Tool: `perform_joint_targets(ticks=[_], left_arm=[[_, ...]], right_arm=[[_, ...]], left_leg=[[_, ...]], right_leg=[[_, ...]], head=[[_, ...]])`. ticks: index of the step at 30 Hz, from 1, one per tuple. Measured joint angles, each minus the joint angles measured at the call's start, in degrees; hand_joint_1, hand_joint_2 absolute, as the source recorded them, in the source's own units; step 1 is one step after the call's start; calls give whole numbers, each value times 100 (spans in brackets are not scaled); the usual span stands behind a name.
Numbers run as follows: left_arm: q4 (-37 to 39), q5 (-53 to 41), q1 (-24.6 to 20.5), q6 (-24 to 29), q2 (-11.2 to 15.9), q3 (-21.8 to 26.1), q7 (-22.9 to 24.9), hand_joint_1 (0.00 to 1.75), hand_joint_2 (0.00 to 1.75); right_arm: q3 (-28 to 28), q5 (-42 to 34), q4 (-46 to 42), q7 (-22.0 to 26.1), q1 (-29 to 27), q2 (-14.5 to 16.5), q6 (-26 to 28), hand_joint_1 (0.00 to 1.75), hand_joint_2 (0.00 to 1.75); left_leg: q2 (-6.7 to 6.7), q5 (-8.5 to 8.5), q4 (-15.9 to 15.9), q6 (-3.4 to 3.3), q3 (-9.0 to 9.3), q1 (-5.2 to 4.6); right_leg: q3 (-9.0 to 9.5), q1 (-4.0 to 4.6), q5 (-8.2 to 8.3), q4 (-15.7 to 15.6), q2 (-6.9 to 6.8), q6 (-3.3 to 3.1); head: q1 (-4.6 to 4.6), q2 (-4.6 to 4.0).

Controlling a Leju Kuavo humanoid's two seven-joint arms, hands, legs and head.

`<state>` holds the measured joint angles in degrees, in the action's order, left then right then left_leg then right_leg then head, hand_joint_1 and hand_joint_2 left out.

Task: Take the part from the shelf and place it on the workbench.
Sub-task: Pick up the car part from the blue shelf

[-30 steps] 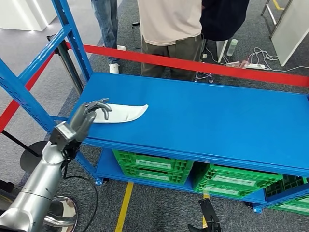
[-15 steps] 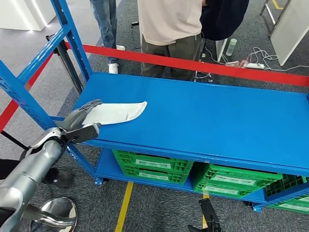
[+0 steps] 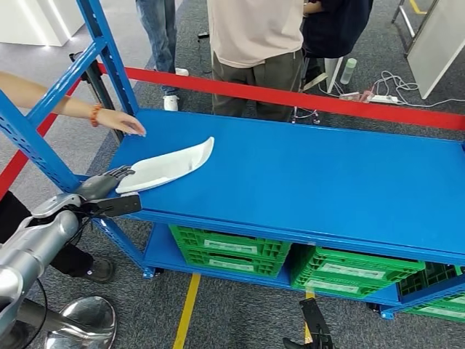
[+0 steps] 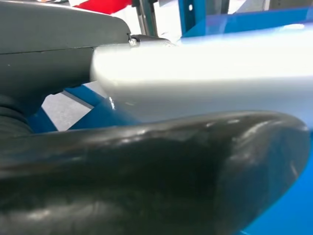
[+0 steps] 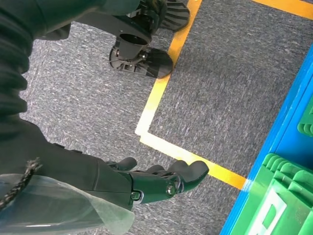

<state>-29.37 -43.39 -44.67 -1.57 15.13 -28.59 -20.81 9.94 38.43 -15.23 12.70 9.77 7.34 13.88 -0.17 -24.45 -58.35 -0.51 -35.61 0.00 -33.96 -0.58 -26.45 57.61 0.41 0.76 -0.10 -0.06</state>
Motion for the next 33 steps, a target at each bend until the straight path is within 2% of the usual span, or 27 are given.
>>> perform_joint_targets(ticks=[24, 28, 33], left_arm=[[295, -61, -128, -75, 39, -229, 95, 0, 0], [312, -64, -128, -63, 39, -242, 104, 0, 175], [327, -48, -125, -46, 42, -251, 95, 0, 175]], right_arm=[[0, 17, 0, -7, 6, 0, 0, 0, 175], [0, 22, 0, -9, 8, 0, 0, 0, 175], [0, 24, 0, -5, 9, 0, -9, 0, 175]], left_leg=[[0, 0, 0, 0, 0, 0], [0, 0, 0, 0, 0, 0], [0, 0, 0, 0, 0, 0]], right_leg=[[1, 0, 0, 0, 1, 0], [1, 0, 0, 0, 1, 0], [0, 0, 0, 0, 1, 0]], head=[[1, -1], [0, 0], [0, -1]])
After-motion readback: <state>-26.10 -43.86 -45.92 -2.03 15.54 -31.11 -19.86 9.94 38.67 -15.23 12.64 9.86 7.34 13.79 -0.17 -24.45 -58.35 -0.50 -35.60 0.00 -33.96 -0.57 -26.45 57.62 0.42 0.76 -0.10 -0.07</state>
